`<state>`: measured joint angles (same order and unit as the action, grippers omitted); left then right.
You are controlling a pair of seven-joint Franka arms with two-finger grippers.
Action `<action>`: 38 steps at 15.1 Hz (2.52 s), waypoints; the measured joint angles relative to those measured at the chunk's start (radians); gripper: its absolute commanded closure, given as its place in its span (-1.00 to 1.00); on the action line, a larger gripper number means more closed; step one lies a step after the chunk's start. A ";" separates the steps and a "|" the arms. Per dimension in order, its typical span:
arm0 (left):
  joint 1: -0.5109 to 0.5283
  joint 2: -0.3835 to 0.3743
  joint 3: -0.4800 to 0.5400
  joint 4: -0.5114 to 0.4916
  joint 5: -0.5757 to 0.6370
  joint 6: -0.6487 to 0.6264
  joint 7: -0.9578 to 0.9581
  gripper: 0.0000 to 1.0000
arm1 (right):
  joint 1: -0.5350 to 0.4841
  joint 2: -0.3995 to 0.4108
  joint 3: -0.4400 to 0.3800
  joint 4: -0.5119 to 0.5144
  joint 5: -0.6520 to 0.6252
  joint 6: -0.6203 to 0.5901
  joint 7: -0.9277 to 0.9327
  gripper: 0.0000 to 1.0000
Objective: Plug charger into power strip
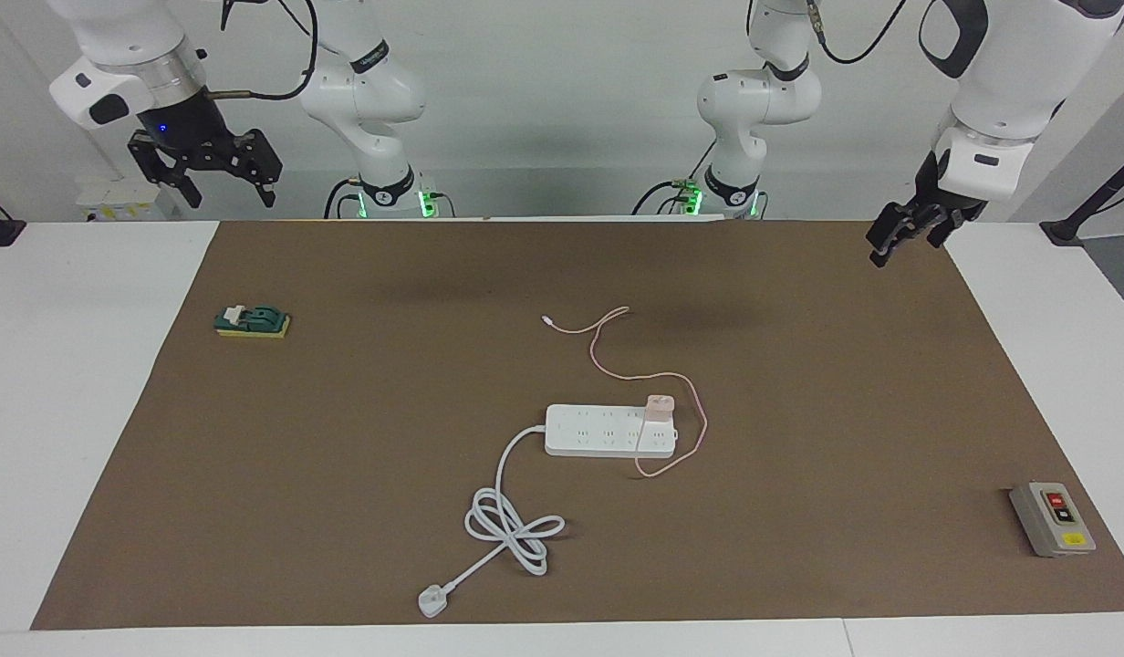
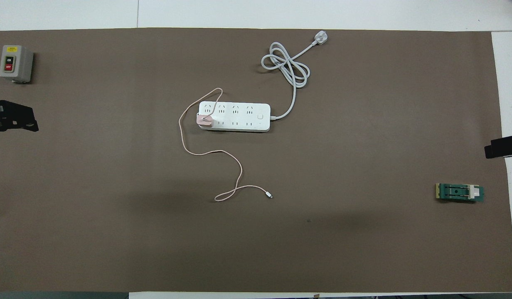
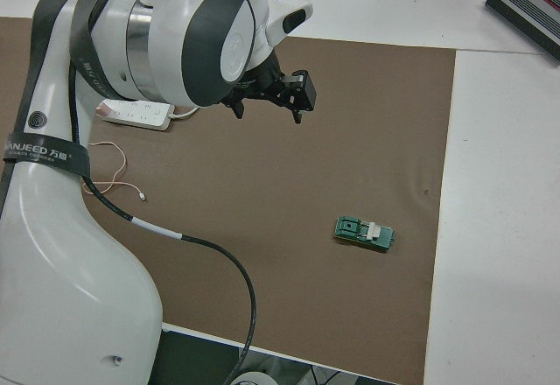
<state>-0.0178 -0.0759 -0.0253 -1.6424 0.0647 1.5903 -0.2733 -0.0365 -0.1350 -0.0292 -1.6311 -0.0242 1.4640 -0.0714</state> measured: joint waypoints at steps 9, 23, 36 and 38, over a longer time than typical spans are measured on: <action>0.001 -0.005 -0.009 -0.014 -0.001 0.007 0.083 -1.00 | 0.000 0.000 0.000 0.000 0.000 0.000 0.000 -1.00; 0.006 0.041 0.006 0.038 -0.066 -0.039 0.190 -1.00 | -0.003 0.000 -0.001 0.000 0.000 0.000 0.000 -1.00; -0.004 0.046 -0.008 0.047 -0.090 -0.045 0.232 -1.00 | -0.007 0.000 -0.001 0.000 0.000 0.000 0.000 -1.00; -0.004 0.046 -0.008 0.047 -0.090 -0.051 0.244 -1.00 | -0.007 0.000 -0.001 0.000 0.000 0.000 0.000 -1.00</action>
<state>-0.0222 -0.0296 -0.0333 -1.5953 -0.0249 1.5394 -0.0295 -0.0431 -0.1351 -0.0301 -1.6315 -0.0242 1.4639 -0.0714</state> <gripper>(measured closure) 0.000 0.000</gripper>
